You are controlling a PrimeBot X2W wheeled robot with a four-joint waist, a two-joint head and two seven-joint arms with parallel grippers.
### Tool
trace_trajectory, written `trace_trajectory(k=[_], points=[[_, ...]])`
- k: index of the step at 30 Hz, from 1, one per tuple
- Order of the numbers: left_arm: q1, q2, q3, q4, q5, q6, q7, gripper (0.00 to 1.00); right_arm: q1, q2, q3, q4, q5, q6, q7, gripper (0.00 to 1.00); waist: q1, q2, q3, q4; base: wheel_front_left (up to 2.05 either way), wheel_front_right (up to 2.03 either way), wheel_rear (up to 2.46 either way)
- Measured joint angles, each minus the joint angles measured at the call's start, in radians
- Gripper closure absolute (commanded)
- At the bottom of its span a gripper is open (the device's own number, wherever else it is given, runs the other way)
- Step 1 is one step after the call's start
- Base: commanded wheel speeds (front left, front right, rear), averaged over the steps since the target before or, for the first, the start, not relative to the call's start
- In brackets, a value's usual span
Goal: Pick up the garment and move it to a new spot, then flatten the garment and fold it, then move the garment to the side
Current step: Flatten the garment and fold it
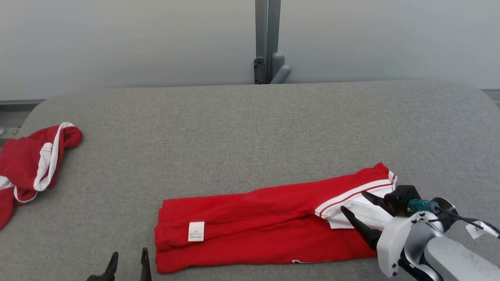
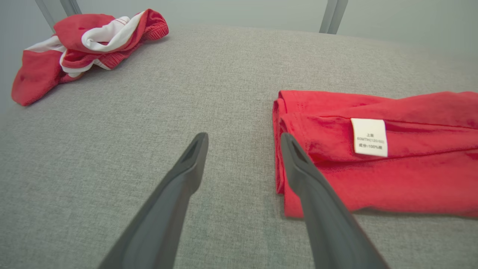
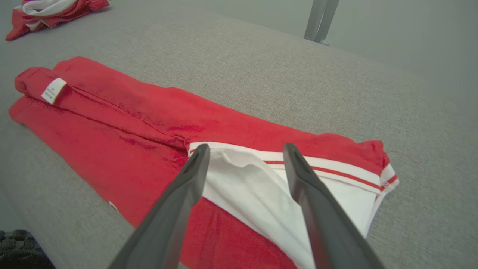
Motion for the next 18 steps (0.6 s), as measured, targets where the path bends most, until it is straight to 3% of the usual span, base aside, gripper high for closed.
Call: trace_trajectory(k=[8,18], points=[[-0.008,-0.001,-0.045,0.010,-0.034,0.013,0.000,0.00,-0.195,-0.209,0.315,-0.111,0.179,0.000,0.202,0.00,0.0000,0.0000,0.018,0.019,0.00,0.00,0.00],[-0.026,-0.001,-0.060,0.011,-0.043,0.018,0.000,0.00,-0.358,-0.270,0.508,-0.069,0.279,0.000,0.223,0.00,0.0000,0.0000,0.054,0.066,0.00,0.00,0.00]])
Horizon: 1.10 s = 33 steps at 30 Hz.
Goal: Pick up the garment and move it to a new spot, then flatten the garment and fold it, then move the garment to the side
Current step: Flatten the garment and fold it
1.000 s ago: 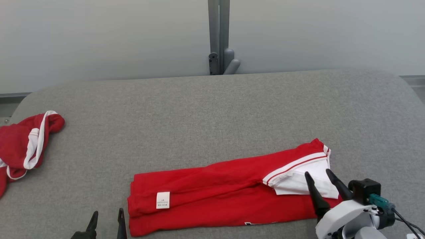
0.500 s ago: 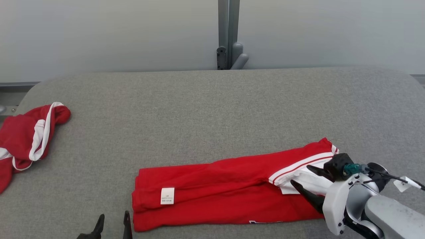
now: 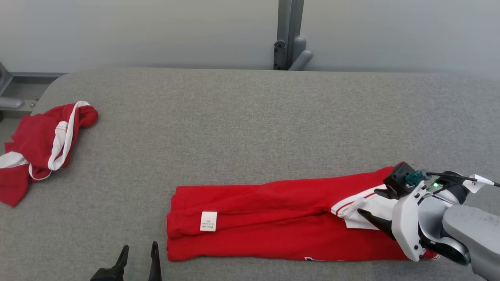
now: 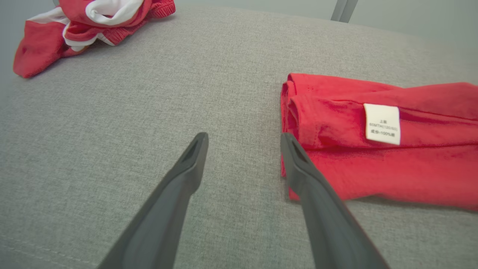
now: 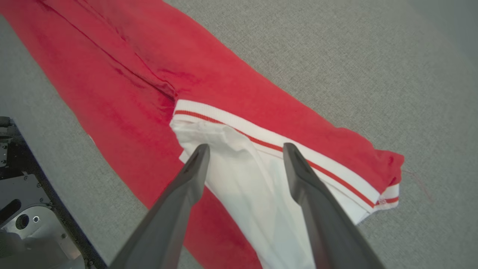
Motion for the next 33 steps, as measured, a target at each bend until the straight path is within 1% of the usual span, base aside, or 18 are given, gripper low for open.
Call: trace_trajectory(k=[3,4,5,6,7,12,19,20,21,22,24,25,26,27,33], points=[[-0.007,0.000,0.000,0.001,0.000,0.000,0.000,0.00,-0.023,-0.002,0.041,0.010,0.028,0.000,0.005,0.00,0.0000,0.0000,0.013,0.013,0.00,0.00,0.00],[-0.009,0.000,-0.001,0.001,0.000,0.000,0.000,0.00,-0.028,-0.002,0.051,0.010,0.037,0.000,0.008,0.10,0.0000,0.0000,0.017,0.016,0.00,0.00,0.00],[-0.010,0.000,-0.001,0.001,-0.002,0.000,0.000,0.00,-0.032,-0.002,0.057,0.011,0.049,0.000,0.009,0.51,0.0000,0.0000,0.022,0.019,0.00,0.00,0.00],[-0.010,0.000,-0.001,0.001,-0.002,0.000,0.000,0.00,-0.032,-0.002,0.057,0.011,0.049,0.000,0.009,0.80,0.0000,0.0000,0.022,0.019,0.00,0.00,0.00],[-0.011,0.000,-0.001,0.000,-0.004,0.000,0.000,0.00,-0.036,-0.002,0.063,0.010,0.053,0.000,0.007,1.00,0.0000,0.0000,0.026,0.021,0.00,0.00,0.00],[-0.015,0.000,0.000,-0.004,-0.009,0.002,0.000,0.00,-0.046,-0.006,0.080,-0.016,0.066,0.000,-0.016,1.00,0.0000,0.0000,0.032,0.013,0.00,0.00,0.00],[-0.014,0.000,-0.002,-0.003,-0.017,0.002,0.000,0.00,-0.036,-0.003,0.084,-0.055,0.070,0.000,-0.072,1.00,0.0000,0.0000,0.014,-0.029,0.00,0.00,0.00],[-0.013,0.000,-0.002,-0.003,-0.018,0.002,0.000,0.00,-0.024,-0.001,0.084,-0.061,0.077,0.000,-0.077,0.91,0.0000,0.0000,0.011,-0.036,0.00,0.00,0.00],[-0.013,0.000,-0.003,-0.003,-0.018,0.003,0.000,0.00,-0.010,0.002,0.085,-0.065,0.080,0.000,-0.083,0.85,0.0000,0.0000,0.008,-0.043,0.00,0.00,0.00],[-0.012,0.000,-0.002,-0.004,-0.021,0.005,0.000,0.00,0.003,0.005,0.086,-0.071,0.083,0.000,-0.084,0.87,0.0000,0.0000,0.004,-0.050,0.00,0.00,0.00],[-0.006,0.000,0.000,-0.003,-0.025,0.004,0.000,0.00,0.043,0.015,0.086,-0.090,0.099,0.000,-0.086,0.87,0.0000,0.0000,-0.005,-0.073,0.00,0.00,0.00],[-0.004,0.000,0.001,-0.003,-0.024,0.004,0.000,0.00,0.059,0.018,0.086,-0.095,0.107,0.000,-0.085,0.66,0.0000,0.0000,-0.008,-0.081,0.00,0.00,0.00],[-0.002,0.000,0.003,-0.003,-0.024,0.004,0.000,0.00,0.074,0.021,0.086,-0.099,0.114,0.000,-0.084,0.53,0.0000,0.0000,-0.010,-0.088,0.00,0.00,0.00],[0.000,0.000,0.004,-0.003,-0.024,0.005,0.000,0.00,0.089,0.024,0.087,-0.101,0.120,0.000,-0.084,0.00,0.0000,0.0000,-0.013,-0.096,0.00,0.00,0.00],[0.001,0.000,0.005,-0.006,-0.024,0.005,0.000,0.00,0.144,0.033,0.081,-0.112,0.185,0.000,-0.175,0.00,0.0000,0.0000,-0.021,-0.132,0.00,0.00,0.00]])
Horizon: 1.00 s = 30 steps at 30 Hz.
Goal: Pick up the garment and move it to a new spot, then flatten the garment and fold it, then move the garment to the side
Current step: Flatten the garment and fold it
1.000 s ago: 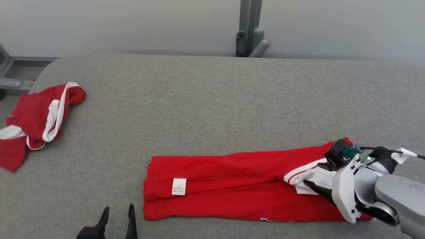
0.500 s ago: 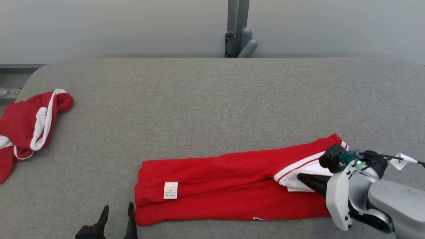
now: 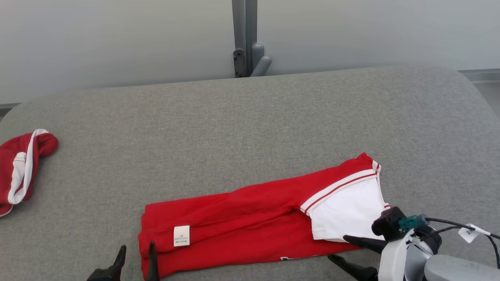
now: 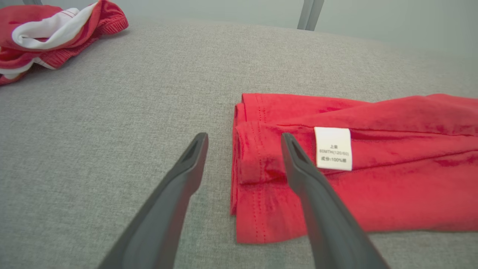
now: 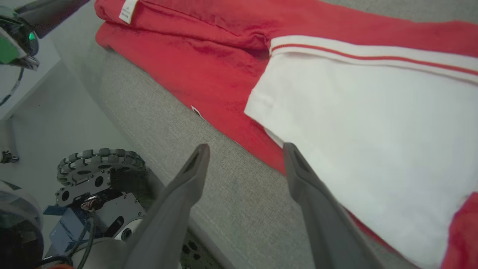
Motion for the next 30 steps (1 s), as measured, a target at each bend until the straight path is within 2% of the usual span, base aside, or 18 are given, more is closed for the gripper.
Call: trace_trajectory(k=[4,8,15,18,23,30], points=[[0.001,0.000,0.007,-0.008,0.014,0.006,0.000,0.00,0.015,-0.006,-0.076,0.039,0.014,0.000,-0.108,0.00,0.0000,0.0000,-0.004,-0.016,0.00,0.00,0.00],[0.003,0.000,0.018,-0.021,0.030,0.010,0.000,0.00,0.014,0.011,-0.189,0.172,-0.070,0.000,-0.189,0.00,0.0000,0.0000,-0.008,-0.027,0.00,0.00,0.00],[0.002,0.000,0.012,-0.023,0.045,0.006,0.000,0.00,0.060,0.158,-0.414,0.404,-0.220,0.000,-0.219,0.00,0.0000,0.0000,-0.004,-0.006,0.00,0.00,0.00],[0.002,0.000,0.011,-0.019,0.045,0.004,0.000,0.00,0.085,0.229,-0.485,0.501,-0.234,0.000,-0.221,0.00,0.0000,0.0000,0.002,0.010,0.00,0.00,0.00],[0.000,0.000,0.017,-0.016,0.052,-0.001,0.000,0.00,0.094,0.318,-0.551,0.622,-0.255,0.000,-0.208,0.00,0.0000,0.0000,0.024,0.034,0.00,0.00,0.00],[-0.013,0.000,0.016,-0.016,0.053,-0.003,0.000,0.00,0.056,0.374,-0.620,0.765,-0.282,0.000,-0.199,0.00,0.0000,0.0000,0.060,0.057,0.00,0.00,0.00]])
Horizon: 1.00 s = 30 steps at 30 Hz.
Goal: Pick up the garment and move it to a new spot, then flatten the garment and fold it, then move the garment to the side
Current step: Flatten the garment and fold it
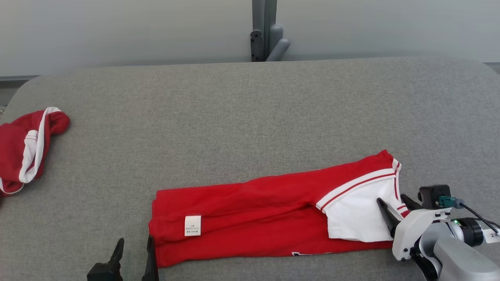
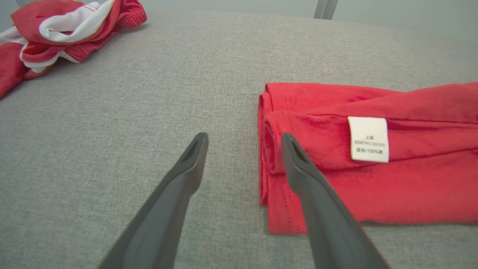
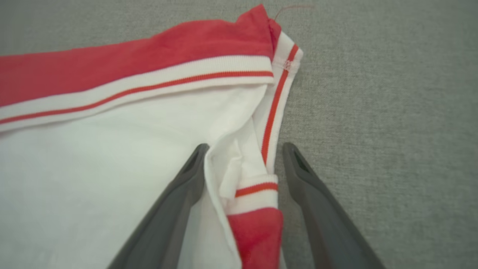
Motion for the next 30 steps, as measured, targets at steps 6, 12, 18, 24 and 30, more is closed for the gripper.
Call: trace_trajectory(k=[6,12,18,24,30], points=[[-0.007,0.000,-0.001,0.000,0.000,0.000,0.000,0.00,-0.005,0.022,0.001,0.008,0.023,-0.001,0.036,0.29,0.0000,0.0000,0.017,0.008,0.00,0.00,0.00],[-0.010,0.000,-0.002,0.000,0.000,0.000,0.000,0.00,-0.007,0.025,-0.007,0.015,0.039,0.001,0.037,1.00,0.0000,0.0000,0.016,0.008,0.00,0.00,0.00],[-0.011,0.000,-0.001,0.001,0.000,0.000,0.000,0.00,-0.034,0.017,-0.096,0.108,0.027,0.003,-0.011,1.00,0.0000,0.0000,0.013,0.008,0.00,0.00,0.00],[-0.011,0.000,0.001,0.003,-0.001,0.000,0.000,0.00,-0.050,-0.003,-0.195,0.128,-0.026,0.001,-0.022,1.00,0.0000,0.0000,0.010,0.004,0.00,0.00,0.00],[-0.007,0.000,-0.001,0.005,-0.005,0.000,0.000,0.00,0.013,0.031,-0.174,-0.113,-0.071,0.000,-0.022,1.00,0.0000,0.0000,0.001,-0.015,0.00,0.00,0.00]])
